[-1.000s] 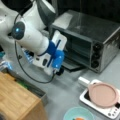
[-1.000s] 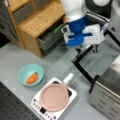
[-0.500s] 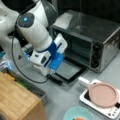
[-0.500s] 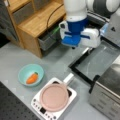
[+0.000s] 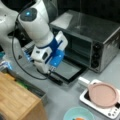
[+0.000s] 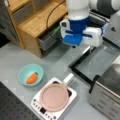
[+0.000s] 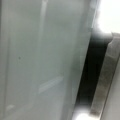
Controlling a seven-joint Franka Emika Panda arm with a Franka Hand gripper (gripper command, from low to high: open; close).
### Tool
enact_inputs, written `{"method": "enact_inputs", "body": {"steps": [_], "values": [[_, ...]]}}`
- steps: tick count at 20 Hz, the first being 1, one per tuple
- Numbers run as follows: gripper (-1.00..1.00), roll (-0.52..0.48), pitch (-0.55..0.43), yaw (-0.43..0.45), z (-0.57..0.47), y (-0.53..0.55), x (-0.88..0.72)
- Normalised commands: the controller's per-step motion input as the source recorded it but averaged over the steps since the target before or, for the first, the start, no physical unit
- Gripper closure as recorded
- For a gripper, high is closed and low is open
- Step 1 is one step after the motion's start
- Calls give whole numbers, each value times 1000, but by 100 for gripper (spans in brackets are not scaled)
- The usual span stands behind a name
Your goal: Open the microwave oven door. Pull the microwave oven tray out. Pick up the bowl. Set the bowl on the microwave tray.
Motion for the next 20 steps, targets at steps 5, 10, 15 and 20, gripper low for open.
{"method": "enact_inputs", "body": {"steps": [5,10,15,20], "values": [[-100,350,-22,70,-72,33,-106],[-100,260,-21,22,-84,71,-109],[-100,224,-56,10,-135,90,-111],[-100,320,-90,21,-171,106,-112]]}}
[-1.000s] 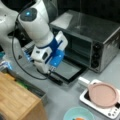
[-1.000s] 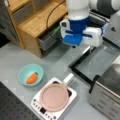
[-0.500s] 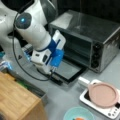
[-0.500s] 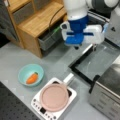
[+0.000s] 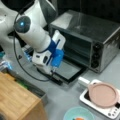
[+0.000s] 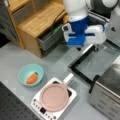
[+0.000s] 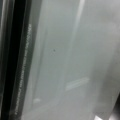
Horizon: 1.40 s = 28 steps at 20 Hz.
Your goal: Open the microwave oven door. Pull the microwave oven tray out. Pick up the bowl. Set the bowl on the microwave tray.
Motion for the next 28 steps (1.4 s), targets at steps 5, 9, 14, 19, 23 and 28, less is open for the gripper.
{"method": "enact_inputs", "body": {"steps": [5,9,14,19,23,28], "values": [[-100,261,-90,39,-126,92,-105],[-100,71,-137,252,-103,-23,-135],[-100,-13,-157,378,-75,-87,-148],[-100,-30,-123,260,-104,18,-123],[-100,-18,-102,134,-131,117,-101],[-100,-87,-126,177,-89,91,-70]]}}
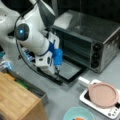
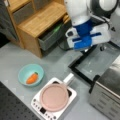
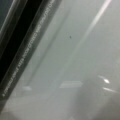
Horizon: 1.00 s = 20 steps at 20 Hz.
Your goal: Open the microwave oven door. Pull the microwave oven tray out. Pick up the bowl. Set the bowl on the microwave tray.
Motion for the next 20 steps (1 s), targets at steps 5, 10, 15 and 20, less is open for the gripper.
{"method": "enact_inputs", "body": {"steps": [5,10,15,20], "values": [[-100,-134,-156,279,-52,69,-65],[-100,-150,-134,242,-56,52,-55],[-100,-2,-116,233,-76,88,-53],[-100,249,-31,145,-80,144,-44]]}}
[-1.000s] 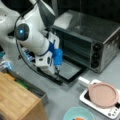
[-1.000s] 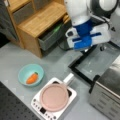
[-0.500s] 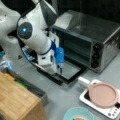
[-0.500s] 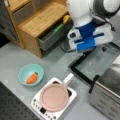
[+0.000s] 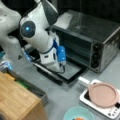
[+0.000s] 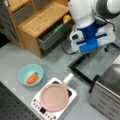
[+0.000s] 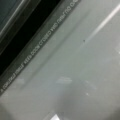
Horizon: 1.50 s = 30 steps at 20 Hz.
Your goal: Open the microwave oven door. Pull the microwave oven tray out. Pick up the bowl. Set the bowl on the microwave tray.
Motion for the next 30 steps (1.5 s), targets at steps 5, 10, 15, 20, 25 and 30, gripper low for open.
{"method": "enact_inputs", "body": {"steps": [5,10,15,20,25,30], "values": [[-100,343,56,64,-37,58,13],[-100,333,51,41,-64,-21,78],[-100,370,43,53,-118,-41,98],[-100,396,34,53,-152,10,112],[-100,317,20,50,-102,-7,134],[-100,243,23,44,-38,-35,136]]}}
